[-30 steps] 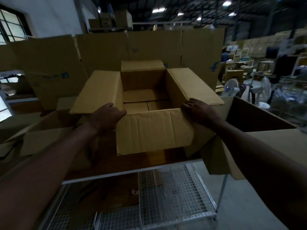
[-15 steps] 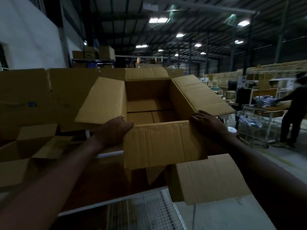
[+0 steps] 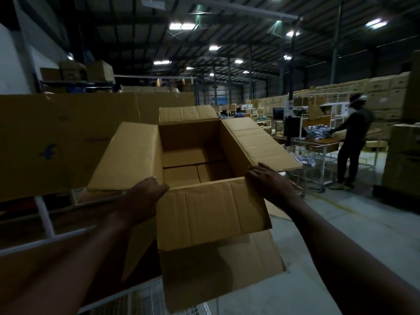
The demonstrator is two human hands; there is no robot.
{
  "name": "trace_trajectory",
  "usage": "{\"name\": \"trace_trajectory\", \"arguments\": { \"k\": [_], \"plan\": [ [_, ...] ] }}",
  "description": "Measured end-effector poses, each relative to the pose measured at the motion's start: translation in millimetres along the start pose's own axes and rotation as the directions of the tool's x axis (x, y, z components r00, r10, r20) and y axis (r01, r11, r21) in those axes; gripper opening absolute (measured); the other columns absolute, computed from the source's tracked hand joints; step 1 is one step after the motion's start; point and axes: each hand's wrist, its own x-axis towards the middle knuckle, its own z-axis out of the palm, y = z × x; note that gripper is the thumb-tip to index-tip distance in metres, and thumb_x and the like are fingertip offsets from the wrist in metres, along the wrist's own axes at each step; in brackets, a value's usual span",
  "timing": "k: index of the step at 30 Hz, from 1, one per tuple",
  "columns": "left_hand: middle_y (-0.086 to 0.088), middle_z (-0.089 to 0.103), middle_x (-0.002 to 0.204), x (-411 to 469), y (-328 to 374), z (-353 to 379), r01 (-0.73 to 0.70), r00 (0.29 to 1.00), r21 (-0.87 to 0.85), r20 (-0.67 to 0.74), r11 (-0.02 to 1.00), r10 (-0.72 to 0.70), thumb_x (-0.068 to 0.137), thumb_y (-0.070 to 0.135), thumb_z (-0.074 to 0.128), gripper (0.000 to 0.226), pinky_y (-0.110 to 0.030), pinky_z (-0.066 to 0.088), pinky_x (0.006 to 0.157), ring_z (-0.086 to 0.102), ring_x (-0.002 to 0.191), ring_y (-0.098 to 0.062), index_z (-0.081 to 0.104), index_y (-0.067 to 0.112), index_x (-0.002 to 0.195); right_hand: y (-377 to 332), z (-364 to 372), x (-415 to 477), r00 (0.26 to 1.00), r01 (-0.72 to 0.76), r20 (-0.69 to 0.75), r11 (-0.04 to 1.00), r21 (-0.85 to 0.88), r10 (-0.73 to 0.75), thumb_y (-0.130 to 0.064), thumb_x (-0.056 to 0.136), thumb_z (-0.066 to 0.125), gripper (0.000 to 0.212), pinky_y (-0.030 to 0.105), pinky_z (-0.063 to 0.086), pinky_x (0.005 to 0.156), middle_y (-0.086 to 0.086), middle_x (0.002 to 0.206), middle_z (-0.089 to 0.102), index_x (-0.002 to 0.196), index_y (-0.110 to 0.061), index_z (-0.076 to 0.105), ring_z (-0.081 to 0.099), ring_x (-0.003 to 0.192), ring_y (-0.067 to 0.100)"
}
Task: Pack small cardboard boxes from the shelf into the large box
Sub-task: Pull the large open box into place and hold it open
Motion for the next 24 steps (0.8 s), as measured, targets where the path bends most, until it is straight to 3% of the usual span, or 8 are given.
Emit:
{"name": "trace_trajectory", "arguments": {
  "k": [5, 8, 14, 20, 24],
  "plan": [
    [0.004, 0.066, 0.100, -3, 16, 45, 0.095, 0.993, -0.072, 0.071, 0.993, -0.090, 0.086, 0.045, 0.069, 0.040, -0.049, 0.054, 0.096, 0.060, 0.096, -0.018, 0.059, 0.032, 0.123, 29, 41, -10, 0.997, 0.037, 0.071, 0.998, 0.043, -0.040, -0.006, 0.089, 0.067, 0.042, 0.038, 0.016, 0.117, 0.014, 0.132, 0.062, 0.130, -0.012, 0.059, 0.054, 0.128, 0.025],
    [0.000, 0.065, 0.100, -8, 25, 62, 0.128, 0.990, -0.114, 0.070, 0.985, -0.121, 0.087, 0.048, 0.055, 0.043, -0.052, 0.057, 0.089, 0.062, 0.094, -0.022, 0.059, 0.028, 0.124, 33, 67, -18, 0.994, 0.005, 0.105, 0.996, 0.086, -0.014, -0.006, 0.092, 0.064, 0.043, 0.036, 0.012, 0.115, 0.015, 0.138, 0.058, 0.134, -0.010, 0.058, 0.049, 0.134, 0.029],
    [-0.001, 0.063, 0.100, 20, 27, 53, 0.176, 0.981, -0.091, 0.103, 0.980, -0.167, 0.086, 0.032, 0.076, 0.043, -0.034, 0.049, 0.073, 0.060, 0.091, -0.020, 0.065, 0.024, 0.127, 51, 80, -5, 0.989, -0.012, 0.147, 0.996, 0.086, -0.001, -0.007, 0.092, 0.064, 0.047, 0.036, 0.014, 0.115, 0.012, 0.141, 0.056, 0.137, -0.014, 0.054, 0.046, 0.136, 0.030],
    [-0.004, 0.066, 0.096, 37, 29, 46, 0.112, 0.992, -0.089, 0.072, 0.990, -0.106, 0.083, 0.029, 0.080, 0.033, -0.038, 0.054, 0.074, 0.062, 0.091, -0.022, 0.069, 0.019, 0.113, 72, 92, 7, 0.987, 0.038, 0.156, 0.997, 0.070, -0.049, -0.011, 0.089, 0.066, 0.046, 0.046, 0.028, 0.119, 0.008, 0.132, 0.061, 0.132, -0.019, 0.053, 0.055, 0.126, 0.022],
    [0.000, 0.065, 0.103, 44, 16, 55, 0.146, 0.984, 0.000, 0.102, 0.989, -0.146, 0.086, 0.036, 0.077, 0.037, -0.042, 0.056, 0.079, 0.059, 0.097, -0.018, 0.065, 0.026, 0.120, 66, 100, 9, 0.991, 0.010, 0.136, 0.997, 0.076, -0.020, -0.011, 0.088, 0.068, 0.045, 0.041, 0.023, 0.118, 0.009, 0.133, 0.061, 0.132, -0.017, 0.056, 0.053, 0.128, 0.023]
  ]
}}
